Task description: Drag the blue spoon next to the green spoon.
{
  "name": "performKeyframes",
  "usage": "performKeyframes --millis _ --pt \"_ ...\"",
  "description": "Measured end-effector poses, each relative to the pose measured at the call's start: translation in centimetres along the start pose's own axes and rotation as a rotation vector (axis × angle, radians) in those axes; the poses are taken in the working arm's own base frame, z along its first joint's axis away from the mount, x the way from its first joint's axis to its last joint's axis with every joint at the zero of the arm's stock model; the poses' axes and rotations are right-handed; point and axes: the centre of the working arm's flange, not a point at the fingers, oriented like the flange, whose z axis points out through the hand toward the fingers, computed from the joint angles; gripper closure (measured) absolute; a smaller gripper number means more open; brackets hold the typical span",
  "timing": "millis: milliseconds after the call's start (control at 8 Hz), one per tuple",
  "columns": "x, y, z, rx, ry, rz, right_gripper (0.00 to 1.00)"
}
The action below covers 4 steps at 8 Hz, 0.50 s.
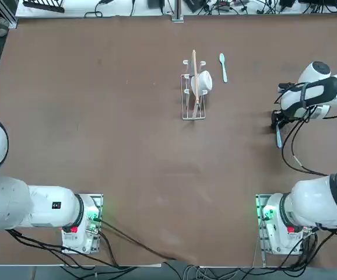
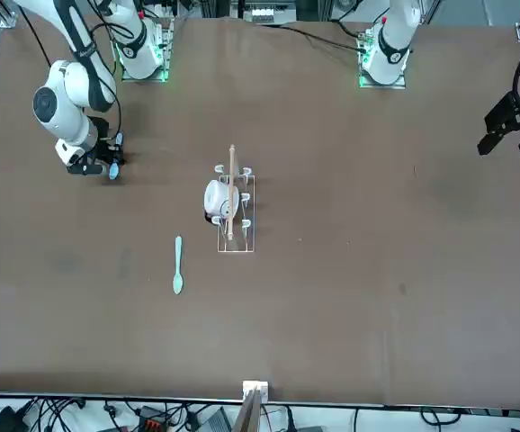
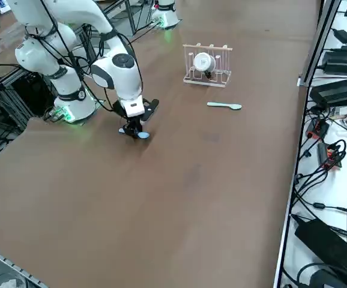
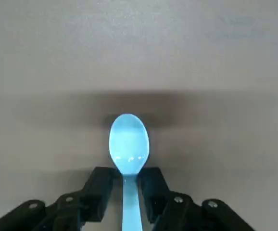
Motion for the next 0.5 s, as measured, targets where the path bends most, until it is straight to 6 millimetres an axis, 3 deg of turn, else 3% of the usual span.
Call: performKeyframes --millis 500 --pt "0.05 -0.43 -0.12 -0.001 0.000 -0.011 0.70"
